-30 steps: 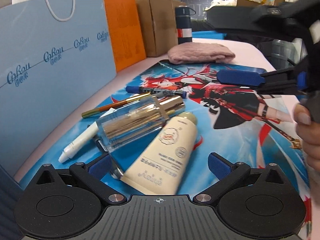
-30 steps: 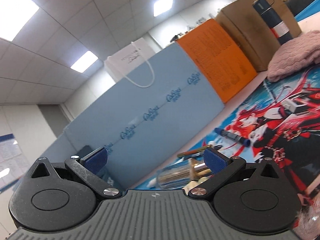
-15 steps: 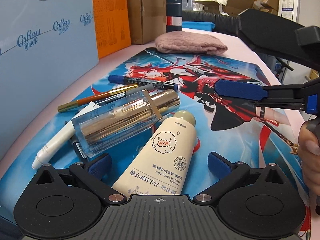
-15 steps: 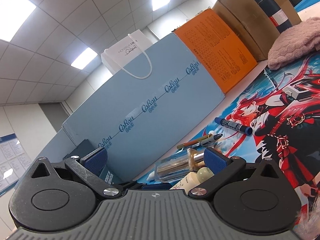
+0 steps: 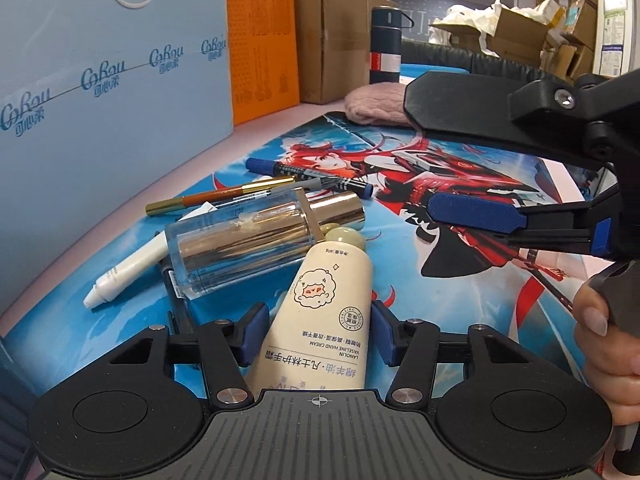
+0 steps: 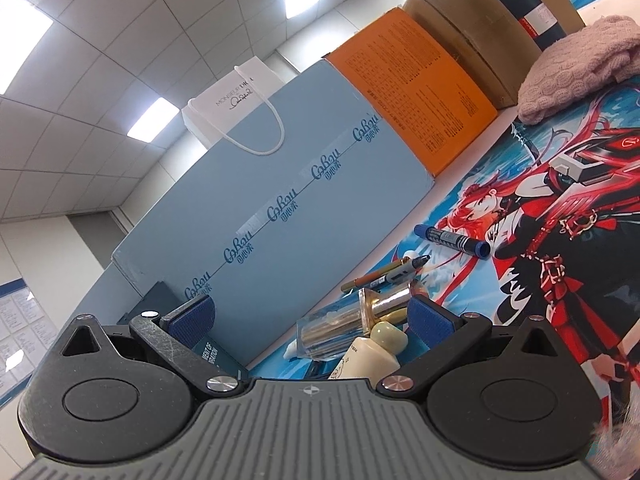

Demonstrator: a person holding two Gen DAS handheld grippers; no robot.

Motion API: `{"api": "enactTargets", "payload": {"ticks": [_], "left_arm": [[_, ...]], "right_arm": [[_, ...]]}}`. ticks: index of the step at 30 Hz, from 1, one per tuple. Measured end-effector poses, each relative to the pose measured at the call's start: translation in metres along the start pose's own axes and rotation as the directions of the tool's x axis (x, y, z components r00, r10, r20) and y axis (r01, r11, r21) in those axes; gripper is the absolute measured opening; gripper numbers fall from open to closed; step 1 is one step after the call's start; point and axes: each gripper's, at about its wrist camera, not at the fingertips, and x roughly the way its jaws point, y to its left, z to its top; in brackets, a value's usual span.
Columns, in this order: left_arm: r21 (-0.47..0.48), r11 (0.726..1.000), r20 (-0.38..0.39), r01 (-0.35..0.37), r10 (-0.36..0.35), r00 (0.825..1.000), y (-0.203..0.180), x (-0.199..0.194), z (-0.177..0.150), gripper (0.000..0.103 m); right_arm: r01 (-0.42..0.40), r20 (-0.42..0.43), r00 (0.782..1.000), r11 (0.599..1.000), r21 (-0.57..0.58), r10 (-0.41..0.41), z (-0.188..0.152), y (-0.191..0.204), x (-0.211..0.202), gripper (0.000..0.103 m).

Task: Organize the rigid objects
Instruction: 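Move the left gripper onto the white hand-cream tube and close on it, then lift the cream tube with the left gripper toward the box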

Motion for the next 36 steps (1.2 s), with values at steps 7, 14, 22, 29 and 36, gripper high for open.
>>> {"api": "enactTargets", "payload": {"ticks": [7,14,22,29,36], "left_arm": [[-0.075,0.997,0.021,0.026,-0.025,0.999,-0.001,-0.016,-0.009,0.045],[-0.156,0.985,0.069,0.073,-0.063,0.996,0.009,-0.047,-0.026,0.045],[-0.213,0.969,0.165,0.125,-0.091,0.982,0.027,-0.083,-0.038,0.045],[-0.222,0.963,0.253,0.153,-0.095,0.963,0.035,-0.111,-0.043,0.045],[-0.261,0.956,0.348,0.132,-0.034,0.937,0.058,-0.148,-0.048,0.045]], "right_arm": [[-0.029,-0.049,0.998,1.0,0.011,0.03,-0.001,0.0,0.003,0.103],[-0.053,-0.147,0.987,0.997,0.059,0.061,-0.006,0.006,0.005,0.103],[-0.152,-0.277,0.947,0.987,0.054,0.161,-0.023,0.041,0.014,0.103],[-0.191,-0.335,0.921,0.98,0.057,0.199,-0.033,0.074,0.035,0.101],[-0.217,-0.325,0.923,0.976,0.0,0.205,-0.032,0.114,0.047,0.077]]}}
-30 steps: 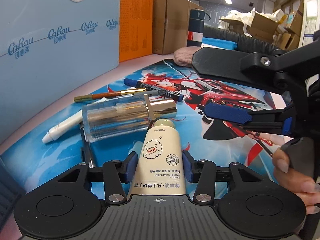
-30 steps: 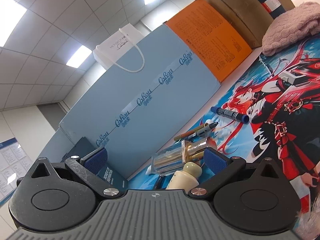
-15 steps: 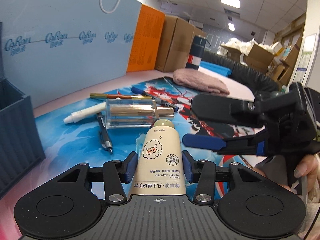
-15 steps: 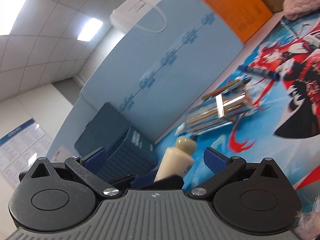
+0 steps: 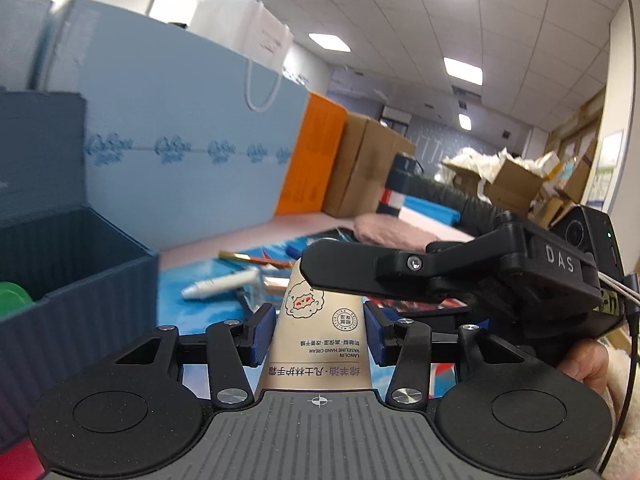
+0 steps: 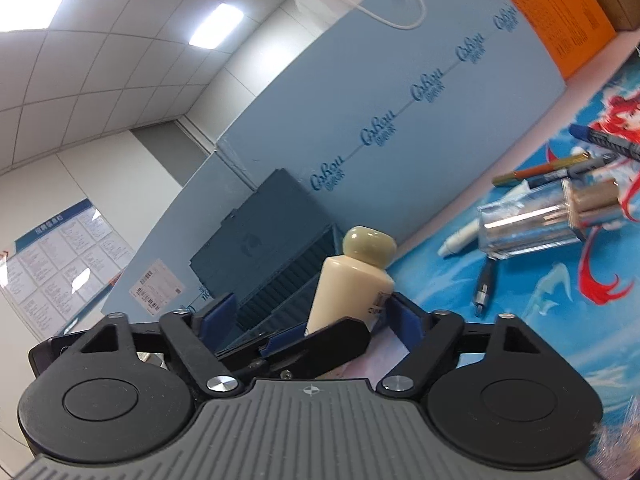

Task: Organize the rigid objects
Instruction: 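Lift the cream tube with the left gripper toward the box, then close the right gripper on the cream tube while the left gripper releases it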

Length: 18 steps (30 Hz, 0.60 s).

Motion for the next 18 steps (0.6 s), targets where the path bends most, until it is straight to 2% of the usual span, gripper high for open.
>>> {"api": "enactTargets", "payload": {"ticks": [4,7,13,18], "left_arm": [[-0.033,0.999,0.054,-0.02,0.022,0.998,0.016,-0.021,0.01,0.045],[-0.032,0.998,0.095,-0.062,0.065,0.993,0.025,-0.04,0.019,0.045],[-0.082,0.99,0.162,-0.116,0.128,0.978,0.046,-0.069,0.03,0.045],[-0.114,0.978,0.186,-0.176,0.195,0.963,0.06,-0.082,0.033,0.045]], "right_arm": [[-0.013,-0.002,1.0,0.999,-0.045,0.013,0.003,0.024,0.016,0.069],[-0.048,-0.017,0.999,0.997,-0.062,0.047,0.007,0.041,0.036,0.066],[-0.102,-0.037,0.994,0.99,-0.098,0.099,0.009,0.071,0.072,0.062],[-0.104,-0.099,0.991,0.985,-0.139,0.09,0.014,0.091,0.109,0.061]]}}
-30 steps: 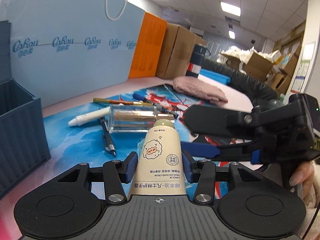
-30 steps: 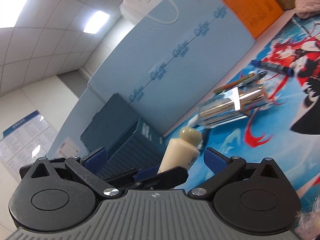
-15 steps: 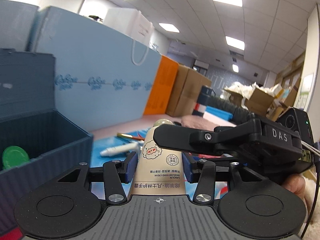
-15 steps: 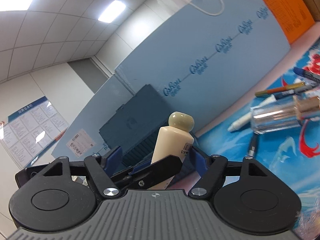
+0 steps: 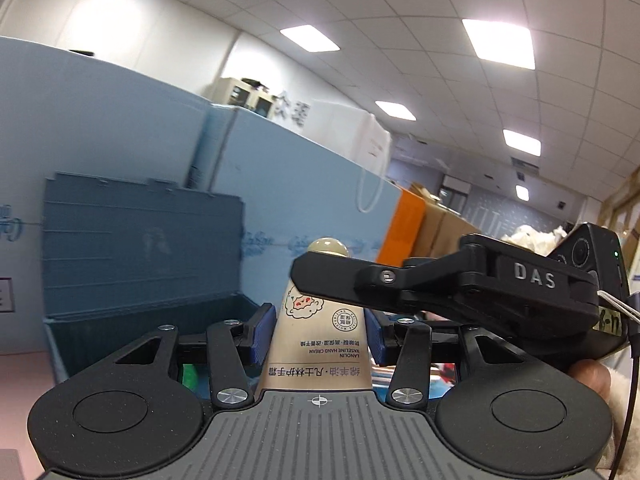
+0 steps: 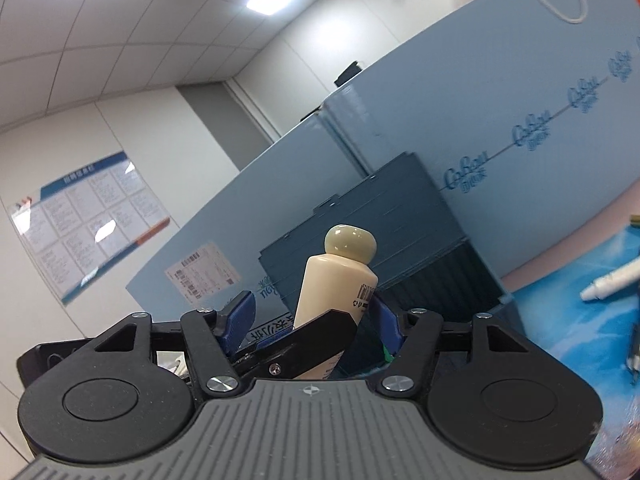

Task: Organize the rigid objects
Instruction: 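Close the right gripper on the cream tube while the left gripper releases it, then lower the cream tube into the box and open the right gripper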

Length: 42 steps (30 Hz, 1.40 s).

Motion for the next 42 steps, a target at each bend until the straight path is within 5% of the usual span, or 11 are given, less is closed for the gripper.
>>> {"api": "enactTargets", "payload": {"ticks": [5,14,18,20,24,27,29,31,37,41,42], "left_arm": [[-0.019,0.998,0.025,-0.066,0.067,0.997,0.016,-0.006,0.004,0.046],[-0.131,0.985,0.023,-0.113,0.117,0.993,0.042,-0.016,0.005,0.054],[-0.181,0.966,-0.036,-0.184,0.181,0.983,0.052,-0.016,0.006,0.078],[-0.239,0.952,-0.045,-0.189,0.184,0.982,0.062,-0.018,0.007,0.078],[-0.398,0.905,-0.029,-0.153,0.154,0.988,0.09,-0.031,0.005,0.083],[-0.465,0.875,-0.01,-0.136,0.149,0.989,0.102,-0.039,0.003,0.083],[-0.482,0.867,0.002,-0.129,0.148,0.989,0.104,-0.044,0.003,0.083],[-0.484,0.866,0.005,-0.127,0.148,0.989,0.104,-0.045,0.003,0.083],[-0.483,0.867,0.004,-0.122,0.142,0.99,0.103,-0.046,0.004,0.084],[-0.489,0.866,0.017,-0.102,0.127,0.992,0.104,-0.047,0.004,0.084],[-0.492,0.865,0.018,-0.099,0.123,0.992,0.105,-0.047,0.004,0.084]], "right_arm": [[0.021,-0.054,0.998,0.999,0.031,-0.02,0.006,0.005,0.036,0.033],[0.044,-0.01,0.999,0.999,-0.009,-0.045,0.006,0.014,0.064,0.033],[0.164,0.082,0.985,0.975,-0.152,-0.153,0.012,0.02,0.072,0.033],[0.231,0.136,0.97,0.94,-0.251,-0.202,0.011,0.026,0.076,0.032],[0.341,0.259,0.934,0.83,-0.442,-0.245,0.004,0.033,0.078,0.032],[0.367,0.293,0.929,0.673,-0.643,-0.227,-0.007,0.037,0.084,0.032],[0.33,0.264,0.944,0.532,-0.78,-0.198,-0.019,0.038,0.089,0.032],[0.268,0.196,0.96,0.443,-0.856,-0.202,-0.027,0.038,0.093,0.032],[0.128,0.049,0.956,0.259,-0.957,-0.29,-0.037,0.038,0.11,0.032],[0.087,0.043,0.929,0.104,-0.991,-0.368,-0.043,0.036,0.128,0.032],[0.06,0.019,0.923,0.095,-0.994,-0.385,-0.043,0.036,0.132,0.032]]}}
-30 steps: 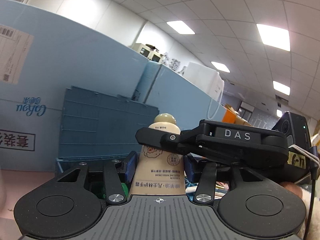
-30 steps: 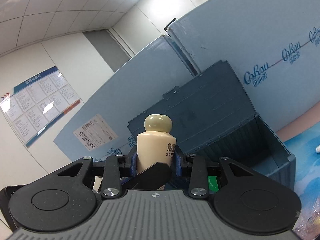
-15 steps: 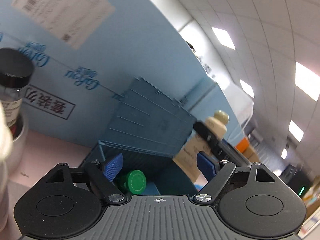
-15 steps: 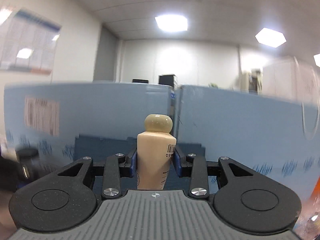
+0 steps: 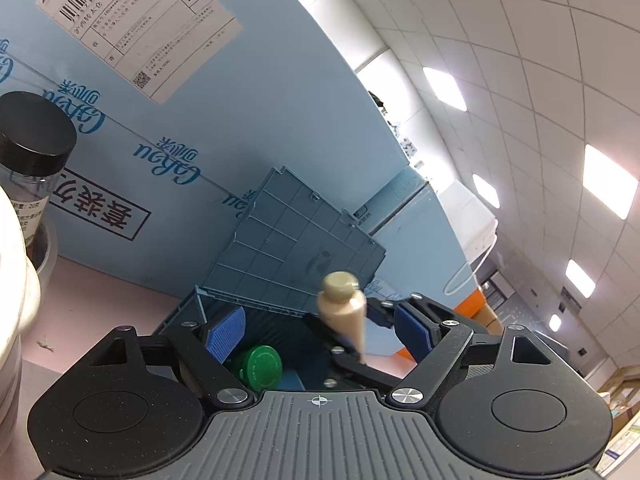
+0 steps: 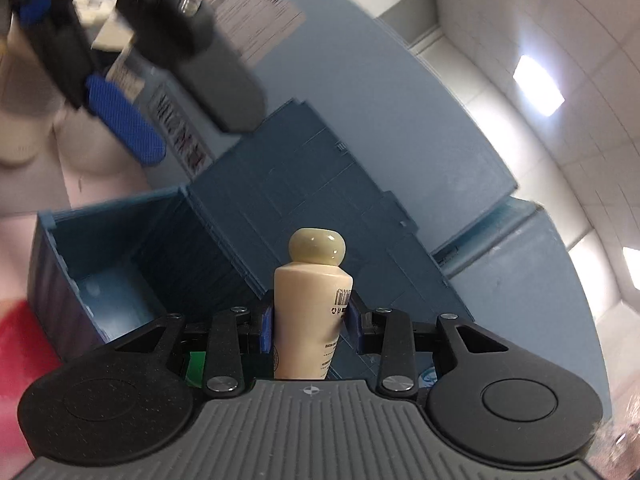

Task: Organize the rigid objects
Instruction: 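Lower the cream tube into the box and open the right gripper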

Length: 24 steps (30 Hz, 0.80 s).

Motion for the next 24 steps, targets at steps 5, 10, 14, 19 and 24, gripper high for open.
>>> {"api": "enactTargets", "payload": {"ticks": [5,10,14,19,24], "left_arm": [[-0.006,1.0,0.001,0.004,-0.004,1.0,0.0,-0.001,0.0,0.084],[-0.001,1.0,-0.011,0.005,-0.005,1.0,-0.002,0.001,-0.001,0.084],[0.013,1.0,-0.017,0.004,-0.004,1.0,-0.005,0.002,-0.001,0.084],[0.023,1.0,-0.025,0.002,-0.002,1.0,-0.007,0.005,-0.002,0.084],[0.025,1.0,-0.028,-0.003,0.004,1.0,-0.007,0.006,-0.002,0.084]], "right_arm": [[-0.143,-0.101,0.985,0.99,-0.009,0.141,0.009,-0.005,0.021,0.032],[-0.24,-0.169,0.956,0.97,0.032,0.242,0.016,-0.01,0.031,0.033],[-0.248,-0.171,0.953,0.968,0.042,0.251,0.018,-0.01,0.028,0.032],[-0.254,-0.154,0.953,0.966,0.055,0.26,0.018,-0.012,0.023,0.032],[-0.265,-0.137,0.952,0.962,0.071,0.273,0.016,-0.019,0.013,0.033]]}}
